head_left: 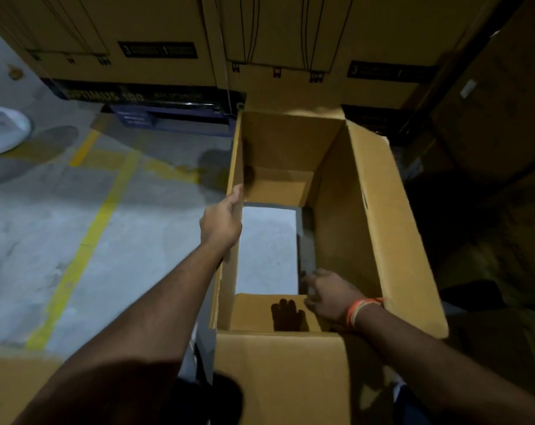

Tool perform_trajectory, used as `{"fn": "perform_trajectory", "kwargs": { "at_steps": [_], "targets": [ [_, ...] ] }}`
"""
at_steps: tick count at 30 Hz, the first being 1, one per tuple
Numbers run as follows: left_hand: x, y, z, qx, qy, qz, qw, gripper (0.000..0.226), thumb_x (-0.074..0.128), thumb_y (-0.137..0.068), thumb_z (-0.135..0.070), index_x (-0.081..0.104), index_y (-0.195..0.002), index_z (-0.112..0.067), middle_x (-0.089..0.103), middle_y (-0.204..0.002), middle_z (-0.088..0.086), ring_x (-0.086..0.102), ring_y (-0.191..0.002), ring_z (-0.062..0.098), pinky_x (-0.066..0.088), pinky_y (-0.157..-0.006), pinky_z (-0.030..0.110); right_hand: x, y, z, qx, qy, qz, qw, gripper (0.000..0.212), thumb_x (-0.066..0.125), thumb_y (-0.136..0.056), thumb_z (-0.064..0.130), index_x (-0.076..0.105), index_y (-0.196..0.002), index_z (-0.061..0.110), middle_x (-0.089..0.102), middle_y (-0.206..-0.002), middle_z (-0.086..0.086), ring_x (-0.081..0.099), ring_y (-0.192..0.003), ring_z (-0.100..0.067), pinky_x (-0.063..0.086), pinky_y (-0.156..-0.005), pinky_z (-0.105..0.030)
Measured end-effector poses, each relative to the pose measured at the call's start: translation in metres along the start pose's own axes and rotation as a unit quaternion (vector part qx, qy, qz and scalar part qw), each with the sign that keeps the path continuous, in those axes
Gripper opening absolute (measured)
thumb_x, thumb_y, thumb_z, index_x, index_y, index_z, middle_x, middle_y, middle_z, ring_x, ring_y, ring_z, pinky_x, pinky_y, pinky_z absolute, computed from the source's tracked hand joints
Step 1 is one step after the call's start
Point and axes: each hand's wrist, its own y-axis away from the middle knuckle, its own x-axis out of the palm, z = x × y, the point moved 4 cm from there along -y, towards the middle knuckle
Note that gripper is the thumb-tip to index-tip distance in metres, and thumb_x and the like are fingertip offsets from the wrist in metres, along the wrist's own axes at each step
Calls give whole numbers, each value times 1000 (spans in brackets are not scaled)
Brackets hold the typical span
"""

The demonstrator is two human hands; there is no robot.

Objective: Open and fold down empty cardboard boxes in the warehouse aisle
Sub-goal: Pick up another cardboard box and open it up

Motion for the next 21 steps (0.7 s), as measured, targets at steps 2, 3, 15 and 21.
{"fn": "perform_trajectory", "kwargs": {
  "at_steps": [2,3,15,21],
  "targets": [
    [6,8,4,-6,21,7,1000,65,38,-102,-10,32,-154,-50,62,-138,9,62,-108,38,56,-90,45,-24,19,-13,-1,13,-22,1000,51,62,-94,31,50,-142,18,49,-137,-7,48,-130,-26,43,-107,-34],
    [6,13,4,-7,31,14,999,65,37,-103,-12,29,-155,-52,62,-137,10,64,-103,39,58,-86,46,-35,28,-23,2,20,-38,999,53,63,-94,30,48,-143,17,47,-140,-7,46,-132,-26,41,-110,-32],
    [50,61,150,-250,161,99,950,111,95,-44,-64,47,-133,-19,57,-135,9,56,-119,34,52,-100,55,-58,113,-145,241,-218,-213,921,67,67,-92,36,39,-151,25,38,-149,-14,45,-132,-34,40,-112,-44],
    [7,174,73,-371,197,227,878,70,72,-90,-47,50,-144,-7,32,-163,14,32,-146,39,29,-113,55,-37,121,-161,299,-359,-172,867,72,70,-91,42,36,-149,15,52,-141,-18,53,-124,-40,46,-104,-47]
  ]
}}
